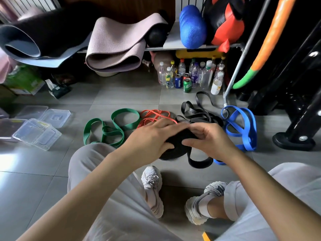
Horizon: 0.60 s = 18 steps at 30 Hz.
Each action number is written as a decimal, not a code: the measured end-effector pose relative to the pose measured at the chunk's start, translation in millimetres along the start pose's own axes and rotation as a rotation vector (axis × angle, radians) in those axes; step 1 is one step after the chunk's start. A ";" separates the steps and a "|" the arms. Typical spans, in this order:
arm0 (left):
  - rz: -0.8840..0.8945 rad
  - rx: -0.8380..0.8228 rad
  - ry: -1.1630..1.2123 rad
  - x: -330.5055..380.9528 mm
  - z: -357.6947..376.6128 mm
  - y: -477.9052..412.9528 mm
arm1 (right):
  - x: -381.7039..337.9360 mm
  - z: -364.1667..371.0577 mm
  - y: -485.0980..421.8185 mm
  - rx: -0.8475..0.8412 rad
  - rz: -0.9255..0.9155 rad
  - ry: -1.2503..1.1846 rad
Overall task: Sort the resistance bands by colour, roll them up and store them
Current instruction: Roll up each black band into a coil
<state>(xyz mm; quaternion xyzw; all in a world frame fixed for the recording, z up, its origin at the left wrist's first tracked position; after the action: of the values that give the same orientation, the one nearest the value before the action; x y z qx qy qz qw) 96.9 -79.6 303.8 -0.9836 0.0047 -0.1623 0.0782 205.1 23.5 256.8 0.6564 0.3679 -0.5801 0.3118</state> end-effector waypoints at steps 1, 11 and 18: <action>0.017 -0.006 -0.037 1.0 3.1 -1.0 | -1.1 -0.1 -0.5 0.001 -0.003 0.011; -0.249 0.276 0.452 -30.2 1.1 12.0 | 8.3 -19.7 5.5 0.171 0.017 0.046; -0.389 0.525 0.840 -40.2 0.4 17.0 | 14.6 -9.7 5.2 0.253 -0.004 -0.094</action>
<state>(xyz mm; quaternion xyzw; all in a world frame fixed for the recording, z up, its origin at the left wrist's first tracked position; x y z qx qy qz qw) 59.2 -95.0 288.0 -0.7639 -0.1878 -0.5495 0.2814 215.5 30.6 243.5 0.6618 0.2780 -0.6526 0.2425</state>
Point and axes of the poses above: each hand's wrist, its own y-axis away from the middle knuckle, its own z-axis out of the palm, x = y × z, the point moved 6 cm from there along -y, towards the middle knuckle, and after that the axes turned 1 degree about -z, right-handed, at the moved point
